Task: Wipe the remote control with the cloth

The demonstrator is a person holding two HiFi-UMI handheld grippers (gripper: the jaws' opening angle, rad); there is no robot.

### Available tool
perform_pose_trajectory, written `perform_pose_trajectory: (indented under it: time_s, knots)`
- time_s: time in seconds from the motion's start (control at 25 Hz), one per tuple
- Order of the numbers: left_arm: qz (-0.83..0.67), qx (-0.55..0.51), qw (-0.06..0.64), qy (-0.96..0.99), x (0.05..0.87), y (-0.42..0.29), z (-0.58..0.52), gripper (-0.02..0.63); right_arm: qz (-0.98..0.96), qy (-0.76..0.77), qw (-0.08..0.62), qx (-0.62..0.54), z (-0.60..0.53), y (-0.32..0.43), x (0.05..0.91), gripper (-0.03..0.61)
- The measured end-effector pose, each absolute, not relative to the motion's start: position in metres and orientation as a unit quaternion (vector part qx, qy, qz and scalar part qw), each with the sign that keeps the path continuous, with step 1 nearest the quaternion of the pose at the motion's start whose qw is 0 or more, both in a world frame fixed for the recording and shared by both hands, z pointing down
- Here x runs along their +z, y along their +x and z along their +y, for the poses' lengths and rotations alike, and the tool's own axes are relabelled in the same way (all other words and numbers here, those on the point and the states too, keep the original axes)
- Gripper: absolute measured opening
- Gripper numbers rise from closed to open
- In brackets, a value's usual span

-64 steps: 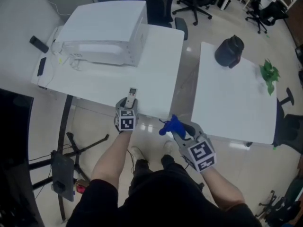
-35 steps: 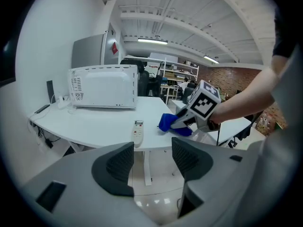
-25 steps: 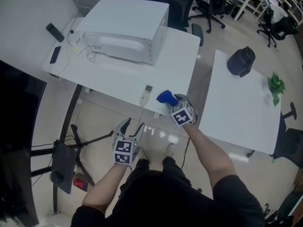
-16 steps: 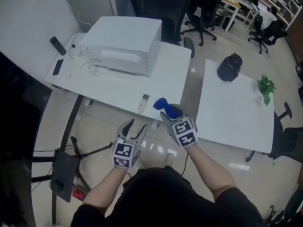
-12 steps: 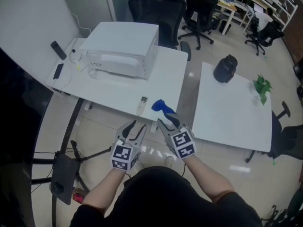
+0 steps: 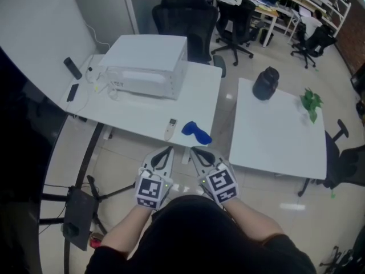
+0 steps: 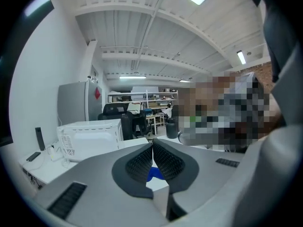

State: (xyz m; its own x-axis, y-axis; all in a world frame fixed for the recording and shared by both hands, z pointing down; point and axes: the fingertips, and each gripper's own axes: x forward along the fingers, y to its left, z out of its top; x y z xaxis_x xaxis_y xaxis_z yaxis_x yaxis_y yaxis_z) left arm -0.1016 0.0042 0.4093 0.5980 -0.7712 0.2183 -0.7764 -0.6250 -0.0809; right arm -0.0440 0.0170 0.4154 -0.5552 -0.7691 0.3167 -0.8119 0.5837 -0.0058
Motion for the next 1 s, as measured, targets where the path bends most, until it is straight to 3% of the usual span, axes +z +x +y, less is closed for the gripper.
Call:
perform_pose_trajectory:
  time_s: [1.0]
  knots:
    - [-0.421, 0.125, -0.013, 0.898, 0.408, -0.094, 0.006, 0.000, -0.880, 0.449, 0.145, 0.061, 0.017, -0.046, 0.405, 0.009]
